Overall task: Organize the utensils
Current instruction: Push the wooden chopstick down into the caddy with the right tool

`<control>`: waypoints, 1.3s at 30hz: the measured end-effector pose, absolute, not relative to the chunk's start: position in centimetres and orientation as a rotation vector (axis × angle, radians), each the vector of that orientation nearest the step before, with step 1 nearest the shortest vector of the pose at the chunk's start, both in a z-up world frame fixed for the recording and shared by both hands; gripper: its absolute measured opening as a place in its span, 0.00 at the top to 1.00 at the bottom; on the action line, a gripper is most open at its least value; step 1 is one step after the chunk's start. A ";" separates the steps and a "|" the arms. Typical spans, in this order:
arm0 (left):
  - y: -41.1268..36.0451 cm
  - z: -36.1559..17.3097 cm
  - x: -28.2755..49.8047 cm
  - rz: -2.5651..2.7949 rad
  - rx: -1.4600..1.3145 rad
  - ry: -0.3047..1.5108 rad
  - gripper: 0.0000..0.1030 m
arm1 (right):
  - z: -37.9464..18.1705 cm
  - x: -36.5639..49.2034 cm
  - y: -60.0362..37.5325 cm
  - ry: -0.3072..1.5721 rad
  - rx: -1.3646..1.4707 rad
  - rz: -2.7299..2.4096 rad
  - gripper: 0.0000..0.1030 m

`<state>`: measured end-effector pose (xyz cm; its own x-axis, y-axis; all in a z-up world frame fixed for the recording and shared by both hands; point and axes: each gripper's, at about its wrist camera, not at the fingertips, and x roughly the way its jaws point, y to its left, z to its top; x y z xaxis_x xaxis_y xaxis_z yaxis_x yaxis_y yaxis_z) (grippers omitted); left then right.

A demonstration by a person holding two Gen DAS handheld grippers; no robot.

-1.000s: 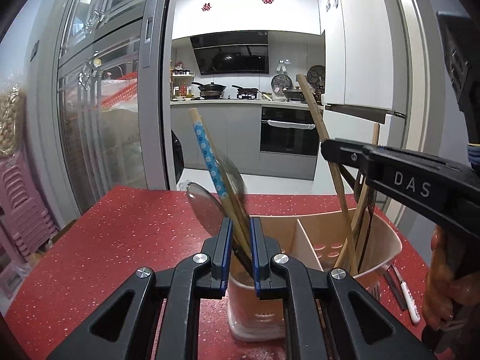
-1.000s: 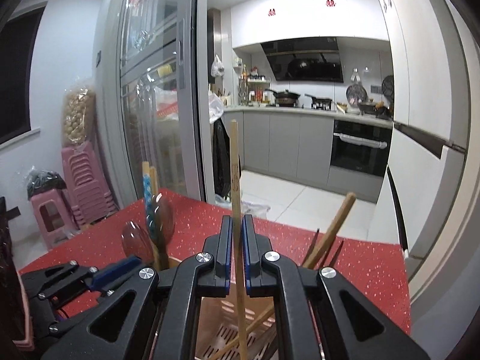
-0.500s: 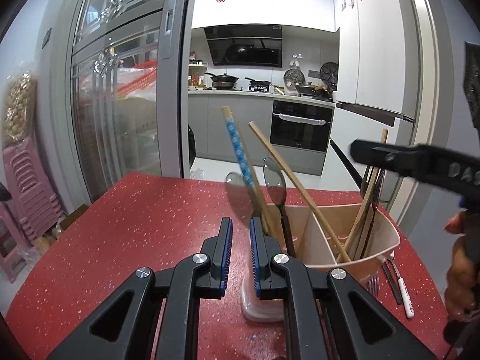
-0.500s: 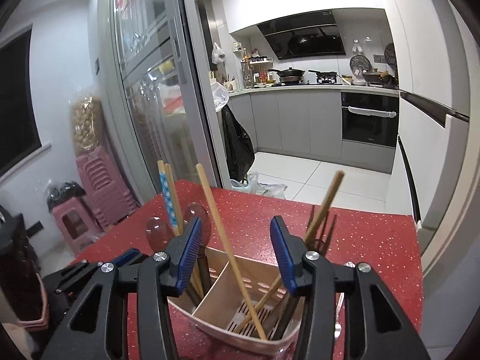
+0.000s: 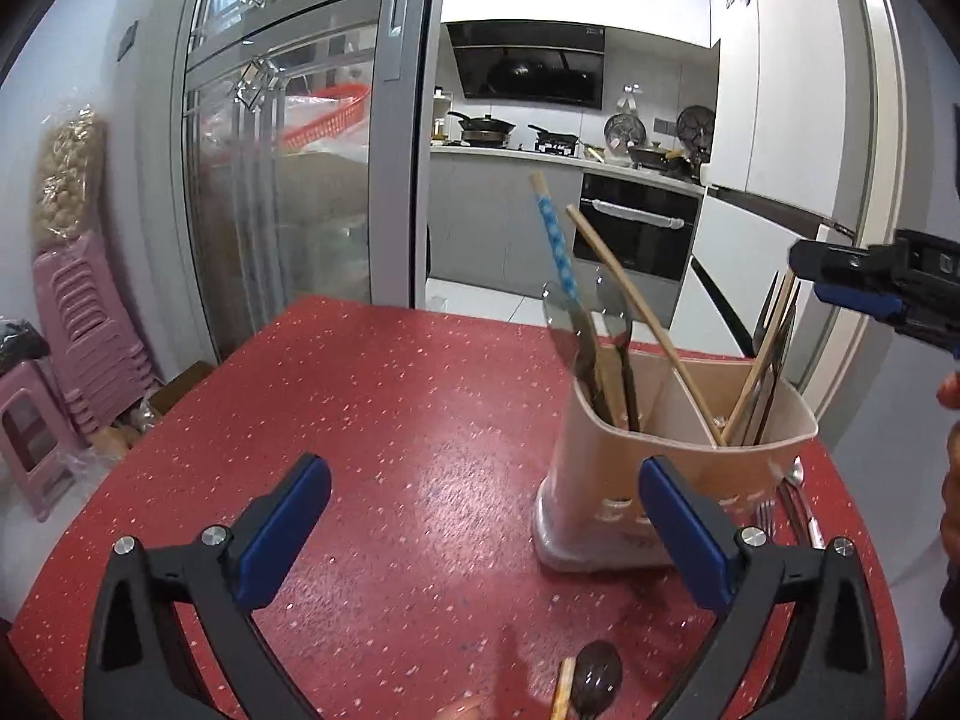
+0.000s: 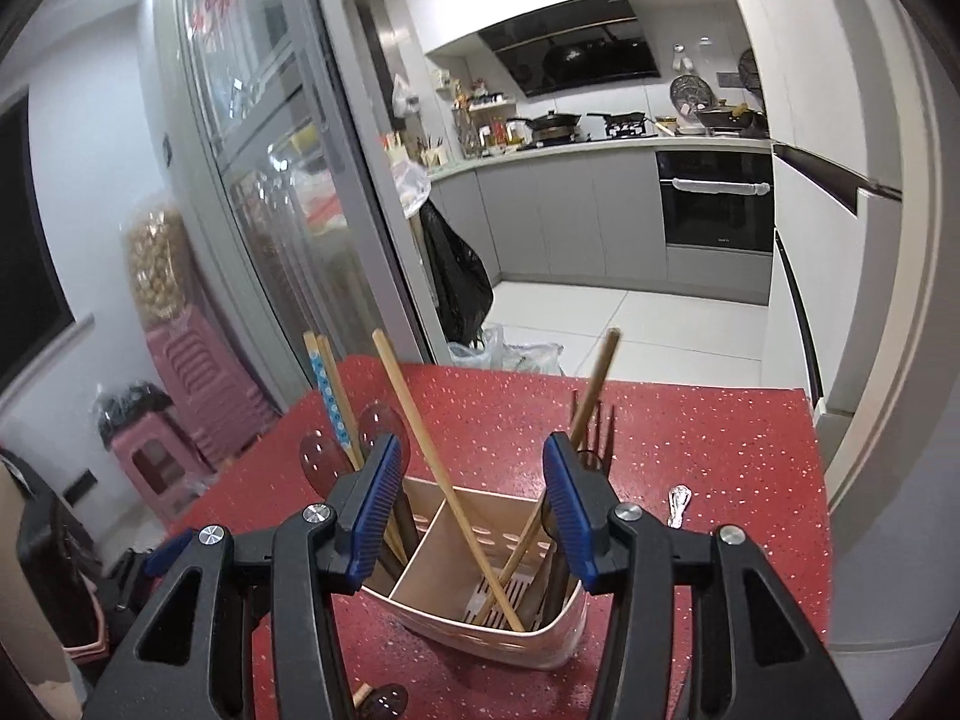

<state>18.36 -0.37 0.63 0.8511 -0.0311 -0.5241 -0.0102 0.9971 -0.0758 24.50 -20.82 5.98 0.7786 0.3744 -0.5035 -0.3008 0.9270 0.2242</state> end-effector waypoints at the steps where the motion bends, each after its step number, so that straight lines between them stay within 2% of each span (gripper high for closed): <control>1: -0.2 0.4 18.4 -0.007 -0.075 0.555 0.00 | 5.9 24.8 -20.3 0.589 0.112 0.364 0.48; 4: 0.2 -0.3 18.5 -0.001 -0.080 0.564 0.00 | 5.5 26.5 -18.1 0.674 0.032 0.348 0.49; 11: 1.4 -0.9 18.1 -0.005 -0.089 0.565 0.00 | 3.3 31.4 -14.2 0.823 -0.109 0.336 0.69; 15: 1.7 -1.1 17.4 -0.007 -0.100 0.572 0.00 | 2.4 33.2 -13.1 0.875 -0.143 0.344 0.73; 16: 1.8 -1.2 17.2 -0.007 -0.103 0.576 0.00 | 2.3 33.2 -12.9 0.879 -0.146 0.348 0.79; 17: 1.9 -1.3 17.2 -0.006 -0.105 0.580 0.00 | 2.2 33.3 -12.7 0.881 -0.149 0.350 0.90; 22: 2.2 -1.2 16.8 -0.010 -0.108 0.581 0.00 | 3.3 32.3 -13.6 0.777 -0.096 0.318 0.94; 26: 2.2 -1.1 16.6 -0.011 -0.108 0.584 0.00 | 4.2 30.7 -16.2 0.629 0.051 0.304 0.94; 30: 1.9 -1.1 16.5 -0.013 -0.098 0.590 0.00 | 3.7 28.9 -17.2 0.540 0.067 0.256 0.94; 39: 0.8 -1.1 16.4 -0.027 -0.069 0.644 0.00 | 2.9 26.5 -18.4 0.585 0.128 0.273 0.93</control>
